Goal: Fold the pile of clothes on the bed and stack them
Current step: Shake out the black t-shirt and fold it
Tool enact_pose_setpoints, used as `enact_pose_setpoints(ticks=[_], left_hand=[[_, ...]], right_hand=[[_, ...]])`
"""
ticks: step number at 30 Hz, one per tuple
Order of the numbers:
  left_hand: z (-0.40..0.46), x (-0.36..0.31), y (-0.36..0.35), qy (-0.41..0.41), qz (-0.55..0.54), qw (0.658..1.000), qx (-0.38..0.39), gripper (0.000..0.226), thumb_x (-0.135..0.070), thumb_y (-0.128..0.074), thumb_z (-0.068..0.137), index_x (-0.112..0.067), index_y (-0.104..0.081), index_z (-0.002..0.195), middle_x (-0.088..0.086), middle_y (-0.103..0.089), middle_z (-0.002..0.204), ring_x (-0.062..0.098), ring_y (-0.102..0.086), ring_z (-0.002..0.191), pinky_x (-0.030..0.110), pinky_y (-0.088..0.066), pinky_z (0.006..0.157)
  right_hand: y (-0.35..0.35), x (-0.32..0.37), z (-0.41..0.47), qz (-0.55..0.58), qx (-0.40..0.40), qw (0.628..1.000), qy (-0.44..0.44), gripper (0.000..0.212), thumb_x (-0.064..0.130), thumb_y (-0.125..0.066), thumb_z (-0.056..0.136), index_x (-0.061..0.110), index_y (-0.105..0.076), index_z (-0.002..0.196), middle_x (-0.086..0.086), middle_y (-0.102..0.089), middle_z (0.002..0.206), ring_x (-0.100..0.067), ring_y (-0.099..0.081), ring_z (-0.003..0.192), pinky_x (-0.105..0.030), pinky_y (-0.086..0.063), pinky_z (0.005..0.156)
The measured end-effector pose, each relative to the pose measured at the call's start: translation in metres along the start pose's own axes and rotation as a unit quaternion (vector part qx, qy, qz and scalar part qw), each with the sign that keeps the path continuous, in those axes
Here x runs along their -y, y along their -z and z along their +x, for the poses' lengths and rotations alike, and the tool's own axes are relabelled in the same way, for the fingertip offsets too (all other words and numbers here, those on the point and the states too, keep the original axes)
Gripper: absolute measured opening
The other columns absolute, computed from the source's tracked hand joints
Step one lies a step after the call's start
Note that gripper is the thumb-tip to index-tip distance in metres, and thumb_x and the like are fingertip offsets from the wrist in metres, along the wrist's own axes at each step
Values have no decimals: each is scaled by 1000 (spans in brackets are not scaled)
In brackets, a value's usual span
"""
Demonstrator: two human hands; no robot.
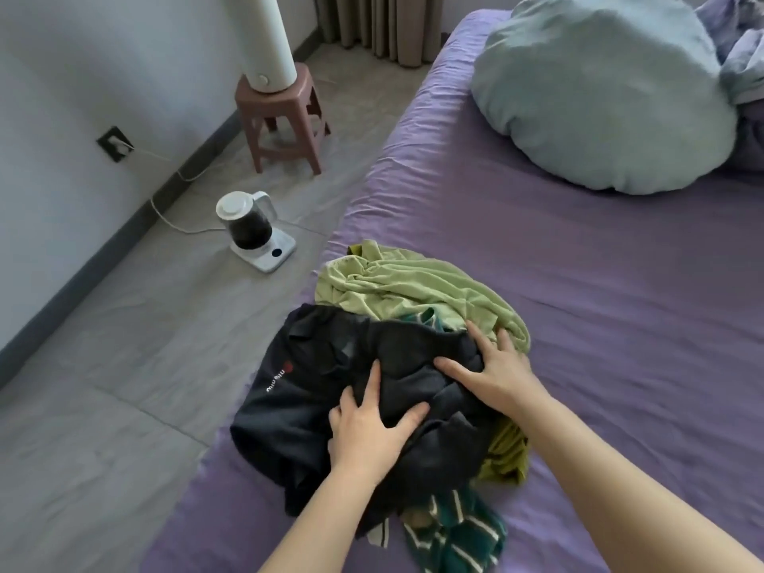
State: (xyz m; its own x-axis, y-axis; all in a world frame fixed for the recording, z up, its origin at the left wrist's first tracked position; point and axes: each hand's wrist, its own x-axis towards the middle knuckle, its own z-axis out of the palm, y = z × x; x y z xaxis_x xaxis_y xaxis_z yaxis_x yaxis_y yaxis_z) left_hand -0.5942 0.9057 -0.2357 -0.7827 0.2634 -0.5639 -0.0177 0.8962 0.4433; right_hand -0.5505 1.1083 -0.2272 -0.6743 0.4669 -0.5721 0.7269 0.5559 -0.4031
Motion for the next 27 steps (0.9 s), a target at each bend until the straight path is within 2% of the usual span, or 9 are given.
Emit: enact_pose_setpoints(ticks=[3, 7, 18, 27], left_hand=[[-10, 1, 0, -13, -60, 998, 12, 93, -77, -52, 72, -51, -3, 147, 7, -22, 151, 32, -26, 136, 43, -26, 111], [-40, 13, -7, -23, -144, 988, 40, 91, -66, -64, 74, -49, -12, 147, 5, -29, 146, 26, -32, 136, 43, -30, 113], [-214, 99, -51, 6, -73, 994, 80, 89, -61, -64, 78, -45, -12, 149, 7, -29, 145, 27, -32, 136, 38, -26, 115], [-318, 157, -77, -18, -15, 995, 96, 91, -62, -64, 77, -46, -10, 149, 6, -23, 150, 27, -24, 139, 36, -22, 116]], right_hand=[[-10, -2, -15, 30, -1, 1000, 10, 93, 84, -47, 69, 49, -9, 147, -7, -5, 160, -34, -11, 145, -47, -22, 115], [-31, -10, -56, 69, -6, 998, 8, 87, 75, -51, 76, 45, -12, 148, -7, -8, 160, -32, -13, 145, -44, -23, 114], [-120, -64, -246, 140, 51, 988, -46, 78, 61, -56, 83, 40, -20, 149, -8, -7, 160, -32, -11, 145, -42, -23, 114], [-174, -104, -365, 162, 72, 982, -67, 75, 59, -57, 84, 39, -22, 148, -10, -10, 158, -34, -14, 144, -41, -23, 113]])
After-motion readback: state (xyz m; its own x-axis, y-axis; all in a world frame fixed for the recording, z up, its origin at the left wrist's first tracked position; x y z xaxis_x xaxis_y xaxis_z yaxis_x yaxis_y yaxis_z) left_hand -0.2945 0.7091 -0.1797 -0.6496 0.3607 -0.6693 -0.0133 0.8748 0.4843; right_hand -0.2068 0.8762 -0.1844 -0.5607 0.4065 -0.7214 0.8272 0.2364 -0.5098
